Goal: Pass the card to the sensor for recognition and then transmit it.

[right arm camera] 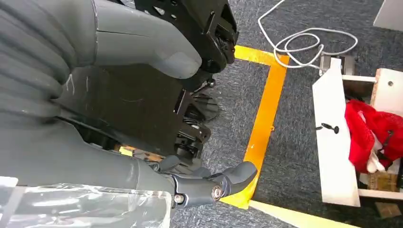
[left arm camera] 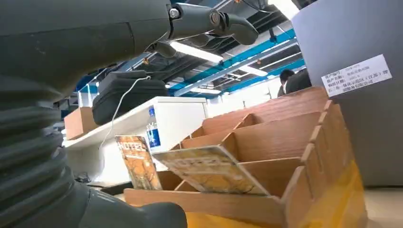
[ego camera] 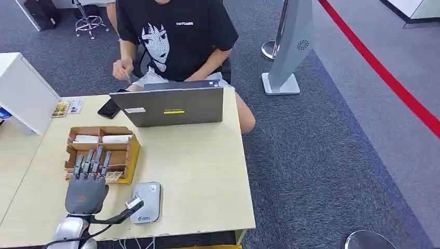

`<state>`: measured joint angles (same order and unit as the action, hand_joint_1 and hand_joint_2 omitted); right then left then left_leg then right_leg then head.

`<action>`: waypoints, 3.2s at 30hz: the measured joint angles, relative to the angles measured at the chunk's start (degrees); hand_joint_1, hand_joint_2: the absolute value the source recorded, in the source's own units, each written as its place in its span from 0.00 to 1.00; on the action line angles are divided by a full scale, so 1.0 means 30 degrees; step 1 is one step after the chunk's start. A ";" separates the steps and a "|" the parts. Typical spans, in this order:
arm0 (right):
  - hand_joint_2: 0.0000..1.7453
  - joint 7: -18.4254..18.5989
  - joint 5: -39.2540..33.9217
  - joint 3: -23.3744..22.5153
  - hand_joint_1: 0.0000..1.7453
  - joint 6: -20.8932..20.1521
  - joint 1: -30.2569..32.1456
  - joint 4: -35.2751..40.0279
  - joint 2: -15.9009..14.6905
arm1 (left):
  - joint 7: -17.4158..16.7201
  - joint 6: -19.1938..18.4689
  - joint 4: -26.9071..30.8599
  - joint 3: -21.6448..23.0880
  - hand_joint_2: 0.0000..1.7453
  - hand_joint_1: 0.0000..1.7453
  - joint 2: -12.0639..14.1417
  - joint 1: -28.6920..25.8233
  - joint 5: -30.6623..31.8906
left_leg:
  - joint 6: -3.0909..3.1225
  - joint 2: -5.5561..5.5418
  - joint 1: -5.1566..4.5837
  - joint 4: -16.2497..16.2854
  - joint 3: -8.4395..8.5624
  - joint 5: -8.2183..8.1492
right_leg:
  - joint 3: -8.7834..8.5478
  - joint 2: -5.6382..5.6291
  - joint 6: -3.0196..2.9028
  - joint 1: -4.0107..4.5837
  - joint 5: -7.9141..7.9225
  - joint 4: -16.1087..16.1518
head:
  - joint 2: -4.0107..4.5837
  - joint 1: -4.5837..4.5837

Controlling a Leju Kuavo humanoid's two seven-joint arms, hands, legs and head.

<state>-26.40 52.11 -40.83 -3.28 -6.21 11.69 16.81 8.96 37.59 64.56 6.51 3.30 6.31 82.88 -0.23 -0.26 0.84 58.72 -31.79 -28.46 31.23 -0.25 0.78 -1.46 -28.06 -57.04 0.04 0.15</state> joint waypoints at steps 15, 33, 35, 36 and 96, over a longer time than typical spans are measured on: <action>1.00 0.0007 -0.0124 0.0007 0.00 -0.0248 -0.0029 0.0000 0.0000 | 0.0000 -0.0561 -0.0575 0.0007 1.00 1.00 -0.0495 0.0416 -0.0007 | 0.0000 0.0003 0.0000 0.0000 0.0000 0.0000 | 0.0004 -0.0003 0.0000 0.0000 0.0000 0.0000 | 0.0000 0.0007; 1.00 -0.0320 -0.0604 0.0000 0.00 -0.0197 0.0014 0.0000 0.0000 | 0.0860 -0.1171 0.3237 0.0516 1.00 1.00 -0.0270 -0.0168 -0.2476 | 0.0000 0.0001 0.0003 0.0000 -0.0003 0.0000 | 0.0004 0.0001 0.0000 0.0002 0.0000 -0.0001 | 0.0000 0.0007; 1.00 -0.0350 -0.0641 0.0000 0.00 -0.0175 0.0026 0.0000 0.0000 | 0.0918 -0.1611 0.4812 0.0817 1.00 1.00 -0.0160 -0.0173 -0.2747 | 0.0000 0.0000 0.0002 0.0000 -0.0004 0.0000 | 0.0004 0.0002 0.0000 0.0002 0.0000 0.0000 | 0.0007 0.0000; 1.00 -0.0357 -0.0685 0.0000 0.00 -0.0131 0.0034 0.0000 0.0000 | 0.0940 -0.1778 0.5526 0.0940 1.00 1.00 -0.0145 -0.0161 -0.2871 | 0.0000 0.0001 0.0001 0.0000 -0.0002 0.0000 | 0.0003 0.0001 0.0000 0.0001 0.0000 0.0000 | 0.0000 0.0007; 1.00 -0.1516 -0.3198 -0.1340 0.00 -0.0933 0.0485 0.0007 -0.0124 | 1.0011 -0.3817 1.6232 -0.6133 1.00 0.00 -0.2775 -0.7429 -2.0429 | -0.0020 0.0034 0.0014 -0.0010 -0.0013 0.0006 | 0.0019 -0.0017 -0.0023 0.0014 0.0012 0.0003 | 0.0001 0.0007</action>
<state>-30.95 42.51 -44.85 -6.08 -4.75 11.72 16.44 38.99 26.14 113.26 -11.89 -5.03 -15.97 21.59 -0.30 -0.16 0.89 58.69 -31.83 -28.45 31.29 -0.30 0.71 -1.42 -28.02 -57.03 0.05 0.17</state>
